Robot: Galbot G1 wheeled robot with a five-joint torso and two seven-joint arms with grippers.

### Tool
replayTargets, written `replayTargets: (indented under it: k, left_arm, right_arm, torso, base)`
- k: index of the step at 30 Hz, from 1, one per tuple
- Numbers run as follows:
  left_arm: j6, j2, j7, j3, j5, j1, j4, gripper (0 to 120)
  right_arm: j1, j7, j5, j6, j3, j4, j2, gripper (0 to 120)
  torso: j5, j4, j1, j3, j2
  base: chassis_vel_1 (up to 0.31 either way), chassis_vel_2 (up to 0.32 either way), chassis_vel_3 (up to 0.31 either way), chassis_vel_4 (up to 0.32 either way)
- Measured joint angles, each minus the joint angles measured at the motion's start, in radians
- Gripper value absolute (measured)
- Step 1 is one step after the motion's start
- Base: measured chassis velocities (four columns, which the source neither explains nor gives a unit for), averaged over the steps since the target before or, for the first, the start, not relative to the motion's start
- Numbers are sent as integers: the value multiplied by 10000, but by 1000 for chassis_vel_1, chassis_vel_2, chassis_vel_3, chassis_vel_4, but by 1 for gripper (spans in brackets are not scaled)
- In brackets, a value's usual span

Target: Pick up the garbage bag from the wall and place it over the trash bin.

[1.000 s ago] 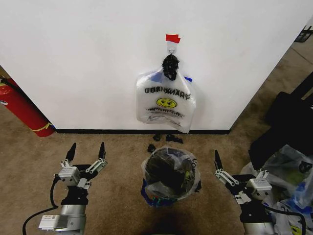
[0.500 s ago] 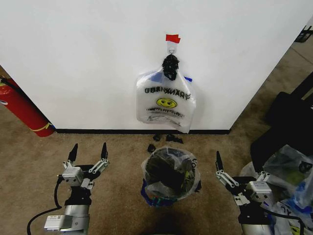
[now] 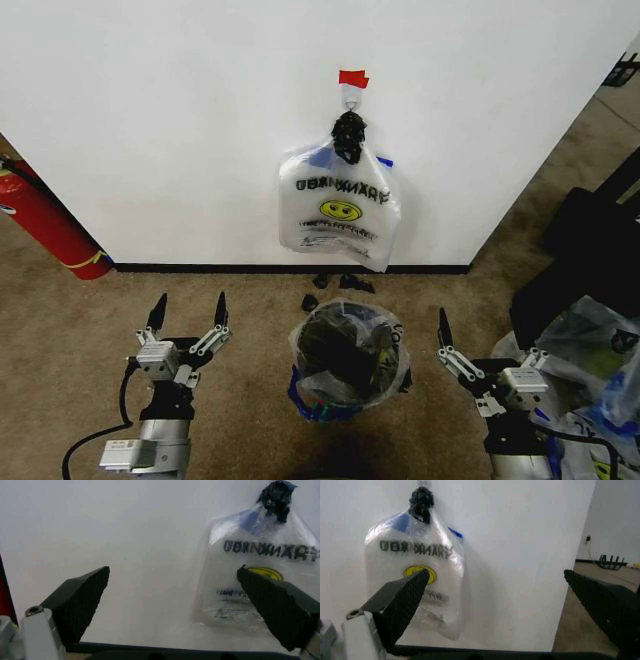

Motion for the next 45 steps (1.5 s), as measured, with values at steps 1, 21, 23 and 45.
replayTargets:
  k: [1, 21, 23, 45]
  left_arm:
    - [2, 0, -11, 2, 13, 0, 0, 100]
    - [-105, -106, -95, 189, 259, 163, 16, 100]
    - [-129, -117, -96, 183, 274, 189, 15, 100]
    - [-103, -138, -140, 310, 360, 164, 55, 100]
  right_arm:
    - [0, 18, -23, 19, -16, -33, 0, 100]
    - [-49, 226, -154, 109, -247, -42, -62, 100]
    - [-33, 269, -180, 109, -279, -43, -59, 100]
    - [13, 298, -123, -151, -368, -45, -142, 100]
  torso:
    - [0, 0, 0, 0, 0]
    - [0, 0, 0, 0, 0]
    - [1, 0, 0, 0, 0]
    - [0, 0, 0, 0, 0]
  base:
    - [0, 0, 0, 0]
    - [0, 0, 0, 0]
    - [0, 0, 0, 0]
    - [0, 0, 0, 0]
